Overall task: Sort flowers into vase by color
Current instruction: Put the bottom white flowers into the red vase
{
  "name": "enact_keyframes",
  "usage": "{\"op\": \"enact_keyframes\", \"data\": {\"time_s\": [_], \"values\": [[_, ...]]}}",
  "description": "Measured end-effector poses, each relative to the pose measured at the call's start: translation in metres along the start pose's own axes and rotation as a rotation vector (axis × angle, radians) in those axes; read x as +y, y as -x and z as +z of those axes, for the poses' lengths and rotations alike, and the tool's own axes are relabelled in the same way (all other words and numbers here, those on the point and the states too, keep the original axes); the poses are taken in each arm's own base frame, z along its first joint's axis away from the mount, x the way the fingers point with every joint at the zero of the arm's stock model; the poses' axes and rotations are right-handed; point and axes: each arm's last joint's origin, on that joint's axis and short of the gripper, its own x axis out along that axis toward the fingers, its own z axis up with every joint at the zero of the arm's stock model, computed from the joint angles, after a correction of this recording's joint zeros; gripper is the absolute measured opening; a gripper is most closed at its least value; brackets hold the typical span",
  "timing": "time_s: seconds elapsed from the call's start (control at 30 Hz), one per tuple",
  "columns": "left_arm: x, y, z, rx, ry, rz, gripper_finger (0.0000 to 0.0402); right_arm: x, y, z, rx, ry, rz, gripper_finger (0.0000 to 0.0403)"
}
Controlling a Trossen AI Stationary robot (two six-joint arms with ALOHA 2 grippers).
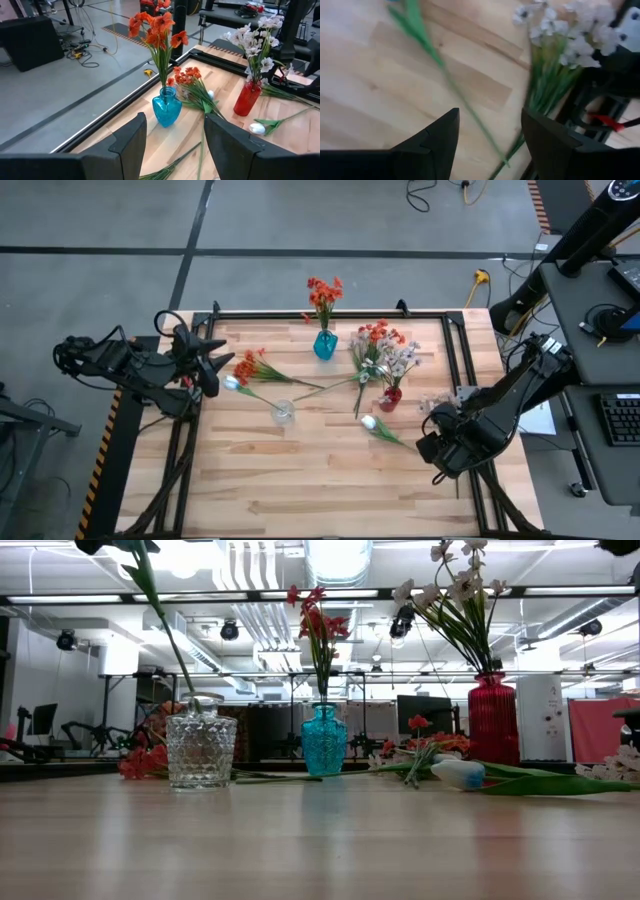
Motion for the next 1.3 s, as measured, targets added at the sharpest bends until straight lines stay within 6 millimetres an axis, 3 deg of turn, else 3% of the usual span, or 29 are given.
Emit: {"op": "enact_keyframes", "data": {"time_s": [0.3, 0.6, 0.73, 1.0, 1.3], "values": [[0.001, 0.0, 0.0, -0.019, -0.016, 0.038, 0.0182, -0.009, -0.029, -0.008, 0.15, -0.162, -0.137, 0.025], [0.002, 0.0, 0.0, -0.017, -0.051, 0.05, 0.0182, -0.011, -0.07, -0.012, 0.188, -0.245, -0.119, 0.0241], [0.002, 0.0, 0.0, -0.017, -0.051, 0.05, 0.0182, -0.015, -0.084, -0.008, 0.189, -0.258, -0.187, 0.0233], [0.002, 0.0, 0.0, -0.017, -0.052, 0.051, 0.0182, -0.004, -0.107, -0.014, 0.325, -0.186, -0.357, 0.0226], [0.002, 0.0, 0.0, -0.017, -0.073, 0.051, 0.0182, 0.001, -0.124, -0.014, 0.251, -0.167, -0.418, 0.0221]]}}
